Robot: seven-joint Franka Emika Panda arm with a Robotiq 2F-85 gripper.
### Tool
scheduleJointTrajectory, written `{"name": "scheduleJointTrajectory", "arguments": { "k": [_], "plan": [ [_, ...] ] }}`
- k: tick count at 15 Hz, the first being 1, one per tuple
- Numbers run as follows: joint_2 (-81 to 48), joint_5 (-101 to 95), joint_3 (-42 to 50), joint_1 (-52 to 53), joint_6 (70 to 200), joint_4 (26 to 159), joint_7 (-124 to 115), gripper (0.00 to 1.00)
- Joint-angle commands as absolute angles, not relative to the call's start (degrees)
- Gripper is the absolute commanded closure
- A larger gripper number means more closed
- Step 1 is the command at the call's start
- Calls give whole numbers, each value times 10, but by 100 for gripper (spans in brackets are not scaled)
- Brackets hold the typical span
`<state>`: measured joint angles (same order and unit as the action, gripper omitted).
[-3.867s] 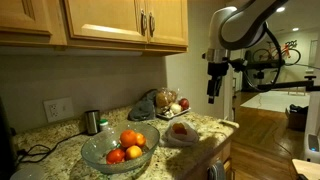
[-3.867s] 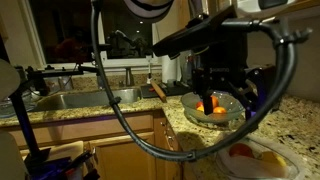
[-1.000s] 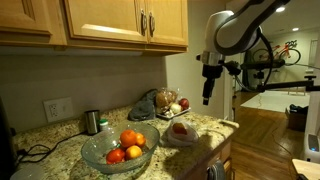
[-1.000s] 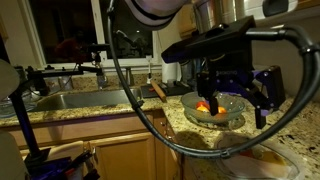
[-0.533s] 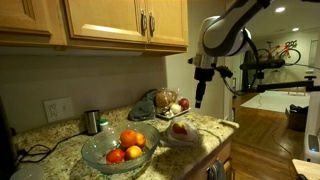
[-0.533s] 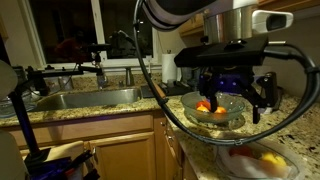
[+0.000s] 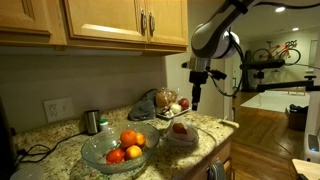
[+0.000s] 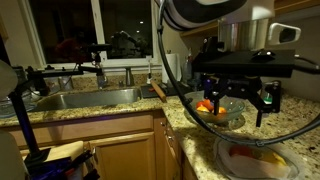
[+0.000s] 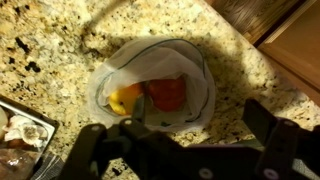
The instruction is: Put the apple into the bowl.
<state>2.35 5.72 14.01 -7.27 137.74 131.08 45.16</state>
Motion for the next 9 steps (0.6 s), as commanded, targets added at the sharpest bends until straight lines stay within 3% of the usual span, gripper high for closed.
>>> {"name": "scheduleJointTrajectory", "arguments": {
  "k": [1,9],
  "plan": [
    [-14,102,139,-91,1325,1262,516,0],
    [-61,106,123,-116,1327,1223,523,0]
  ]
}}
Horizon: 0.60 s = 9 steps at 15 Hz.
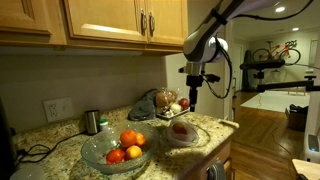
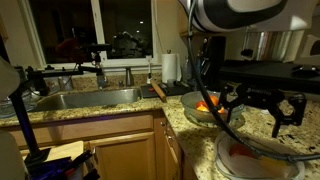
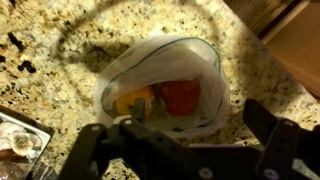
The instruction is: Put the apple into the bowl.
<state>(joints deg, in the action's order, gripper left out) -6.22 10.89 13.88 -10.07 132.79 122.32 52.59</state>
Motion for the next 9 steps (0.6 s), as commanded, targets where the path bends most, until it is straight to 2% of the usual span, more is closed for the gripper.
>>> {"name": "scheduleJointTrajectory", "arguments": {
  "k": [1,9],
  "plan": [
    [-64,106,122,-116,1327,1222,523,0],
    [-90,118,111,-116,1320,1207,532,0]
  ]
}}
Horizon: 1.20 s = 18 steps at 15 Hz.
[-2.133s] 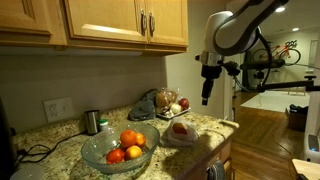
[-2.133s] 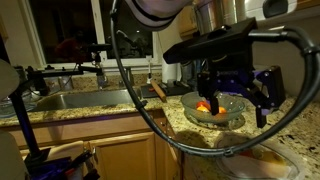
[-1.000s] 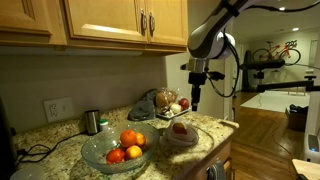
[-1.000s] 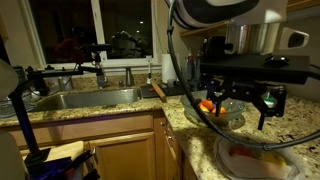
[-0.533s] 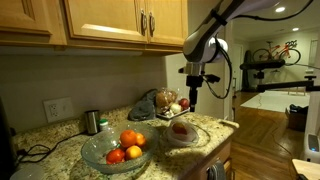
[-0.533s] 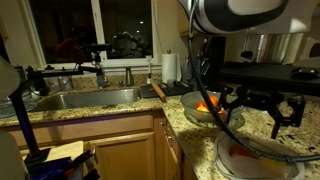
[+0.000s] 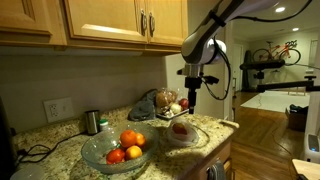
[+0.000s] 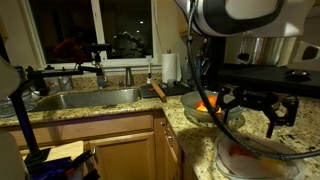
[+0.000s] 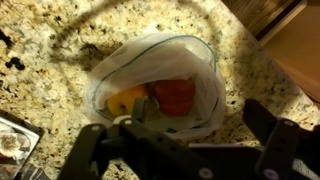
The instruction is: Put the apple into the bowl.
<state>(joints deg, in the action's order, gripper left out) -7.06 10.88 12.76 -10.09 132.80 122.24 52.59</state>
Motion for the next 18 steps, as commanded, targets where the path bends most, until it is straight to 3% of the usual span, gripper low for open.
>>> {"name": "scheduleJointTrajectory", "arguments": {
  "k": [1,18],
  "plan": [
    [-96,120,107,-117,1319,1204,536,0],
    [-252,141,36,-170,1307,1080,582,0]
  ]
}}
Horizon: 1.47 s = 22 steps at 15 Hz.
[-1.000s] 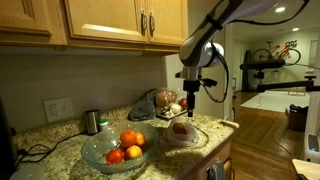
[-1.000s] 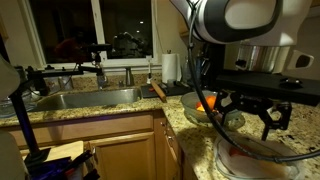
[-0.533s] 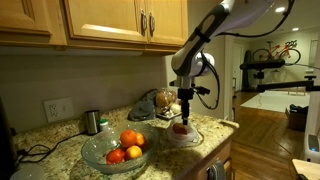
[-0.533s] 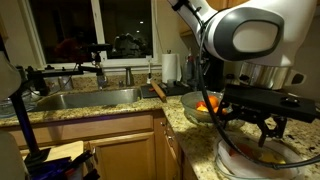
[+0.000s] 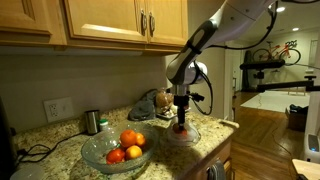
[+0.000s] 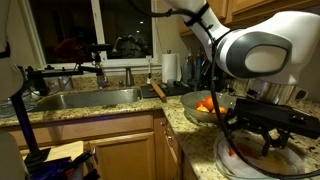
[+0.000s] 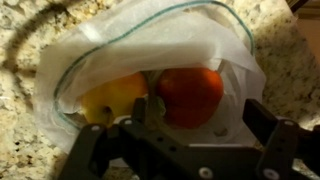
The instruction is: Put the apple into the bowl.
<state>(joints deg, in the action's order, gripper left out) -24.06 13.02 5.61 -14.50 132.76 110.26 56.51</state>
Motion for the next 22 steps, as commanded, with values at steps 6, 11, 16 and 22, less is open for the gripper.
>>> {"name": "scheduleJointTrajectory", "arguments": {
  "k": [6,11,16,22],
  "plan": [
    [-271,141,24,-180,1287,1052,580,0],
    [-278,134,27,-177,1255,1038,566,0],
    [-286,136,27,-180,1242,1031,568,0],
    [-292,135,28,-183,1232,1025,567,0]
  ]
}}
